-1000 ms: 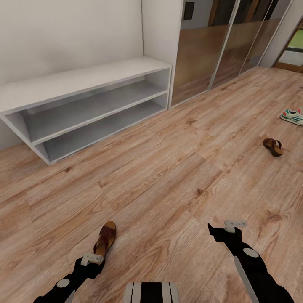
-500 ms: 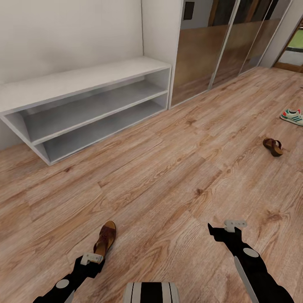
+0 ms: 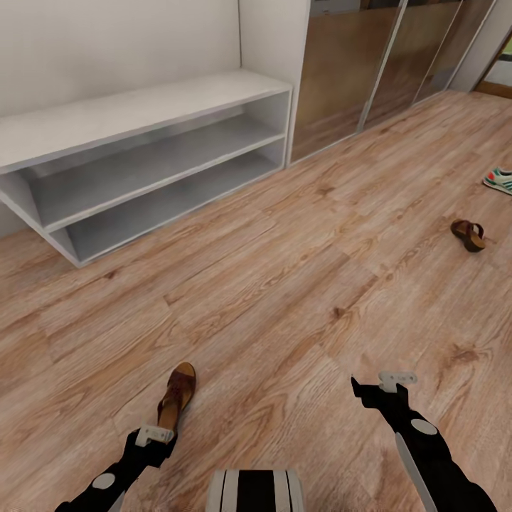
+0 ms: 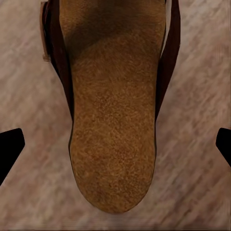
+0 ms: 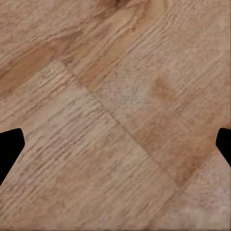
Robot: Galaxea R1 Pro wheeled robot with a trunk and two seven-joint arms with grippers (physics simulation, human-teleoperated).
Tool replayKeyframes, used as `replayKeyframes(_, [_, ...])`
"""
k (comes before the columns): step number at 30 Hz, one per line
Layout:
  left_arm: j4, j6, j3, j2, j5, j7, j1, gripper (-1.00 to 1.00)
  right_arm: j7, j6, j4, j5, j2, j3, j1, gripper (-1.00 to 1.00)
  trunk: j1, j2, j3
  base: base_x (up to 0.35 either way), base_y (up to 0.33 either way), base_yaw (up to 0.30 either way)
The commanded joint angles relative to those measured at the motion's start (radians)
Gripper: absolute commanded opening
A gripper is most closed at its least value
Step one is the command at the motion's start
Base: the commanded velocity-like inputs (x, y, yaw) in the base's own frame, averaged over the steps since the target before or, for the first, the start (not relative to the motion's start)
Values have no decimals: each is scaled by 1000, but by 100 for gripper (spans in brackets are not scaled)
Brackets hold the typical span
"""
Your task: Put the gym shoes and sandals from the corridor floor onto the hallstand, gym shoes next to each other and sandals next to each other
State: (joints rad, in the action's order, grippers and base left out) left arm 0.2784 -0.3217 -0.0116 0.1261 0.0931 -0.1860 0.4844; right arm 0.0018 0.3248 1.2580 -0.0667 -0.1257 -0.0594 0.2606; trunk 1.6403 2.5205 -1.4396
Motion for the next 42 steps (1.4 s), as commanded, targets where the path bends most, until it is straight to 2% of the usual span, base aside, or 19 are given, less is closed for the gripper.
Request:
replayKeyframes(1, [-1,-5,-1,0,10,2,0,100,0,5,1,-7,0,0,0,100,0,1,-6,0,0,0])
replayKeyframes(24, [-2,-28,0,1,10,2,1,100,0,5,2,-7,0,0,0,100,11,6,-130,0,0,0])
replayKeyframes(42, [-1,-30,1,2,9,3,1,100,0,5,1,-7,0,0,0,100,11,6,-151,3,3,0])
